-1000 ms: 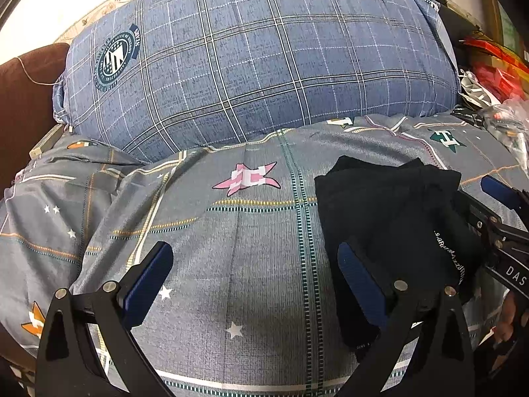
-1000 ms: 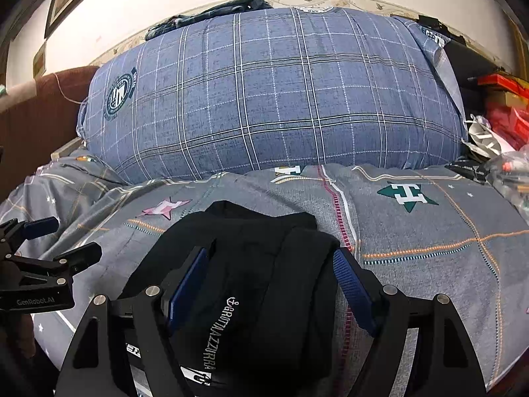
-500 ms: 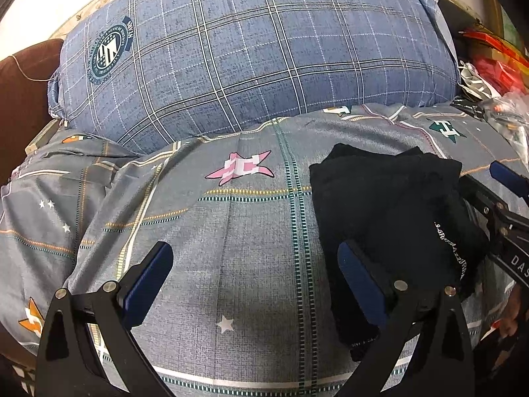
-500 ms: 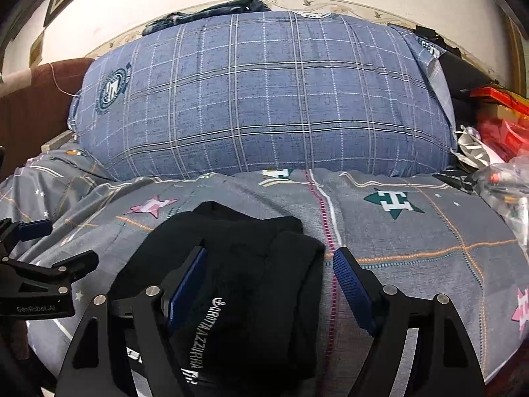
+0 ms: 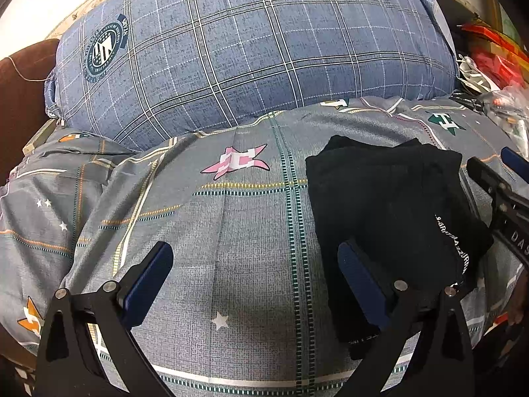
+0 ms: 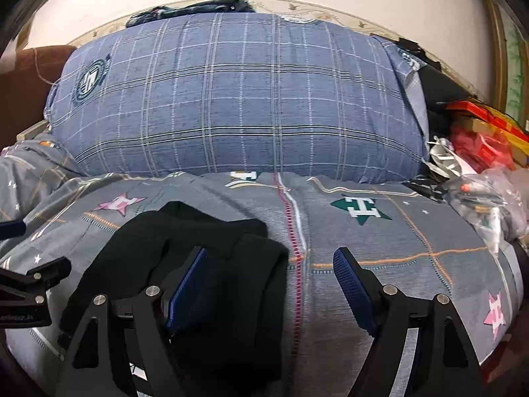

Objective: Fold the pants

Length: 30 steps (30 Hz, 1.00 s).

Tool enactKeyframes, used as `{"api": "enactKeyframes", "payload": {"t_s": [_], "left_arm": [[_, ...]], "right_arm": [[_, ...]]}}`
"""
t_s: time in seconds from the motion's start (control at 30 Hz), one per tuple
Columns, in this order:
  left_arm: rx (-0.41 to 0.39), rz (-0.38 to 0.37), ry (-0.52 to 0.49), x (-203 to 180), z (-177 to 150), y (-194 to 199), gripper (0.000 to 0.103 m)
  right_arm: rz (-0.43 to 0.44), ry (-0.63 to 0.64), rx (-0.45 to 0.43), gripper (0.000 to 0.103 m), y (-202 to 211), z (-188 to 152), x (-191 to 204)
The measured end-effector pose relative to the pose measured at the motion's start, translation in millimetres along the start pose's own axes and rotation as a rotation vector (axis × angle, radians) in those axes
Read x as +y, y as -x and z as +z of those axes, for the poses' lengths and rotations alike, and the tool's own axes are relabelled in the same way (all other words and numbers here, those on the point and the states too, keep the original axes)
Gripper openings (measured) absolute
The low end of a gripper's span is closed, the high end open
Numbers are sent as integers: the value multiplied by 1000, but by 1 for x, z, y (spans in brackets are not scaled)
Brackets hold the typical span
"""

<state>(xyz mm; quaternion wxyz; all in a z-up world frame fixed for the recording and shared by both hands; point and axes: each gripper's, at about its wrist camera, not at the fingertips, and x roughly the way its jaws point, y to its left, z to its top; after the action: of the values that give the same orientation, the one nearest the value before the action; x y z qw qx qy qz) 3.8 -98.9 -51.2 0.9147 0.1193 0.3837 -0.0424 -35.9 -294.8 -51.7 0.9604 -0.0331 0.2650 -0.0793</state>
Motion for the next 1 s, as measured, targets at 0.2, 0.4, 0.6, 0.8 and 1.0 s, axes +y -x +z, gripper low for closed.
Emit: {"api": "enactKeyframes", "payload": {"t_s": [0.2,0.4,0.6,0.8,1.0], "left_arm": [[10,-4,6,2,0,-3,101],[11,-20,17,9,3,-4,101],[4,-87,10,12,6,-5,101],[46,-173,17,11,3,-13,101],[101,-322,60,11,9,-23,101]], "right_arm": [[10,-57,35,80,-6,0,-12],[142,-163,37,80,-6,2,-35],[408,-408,54,80,-14,-3,-83],[511,-404,148,81,-28,-7,-70],[475,-388,258,81,-47,-16,-59]]}}
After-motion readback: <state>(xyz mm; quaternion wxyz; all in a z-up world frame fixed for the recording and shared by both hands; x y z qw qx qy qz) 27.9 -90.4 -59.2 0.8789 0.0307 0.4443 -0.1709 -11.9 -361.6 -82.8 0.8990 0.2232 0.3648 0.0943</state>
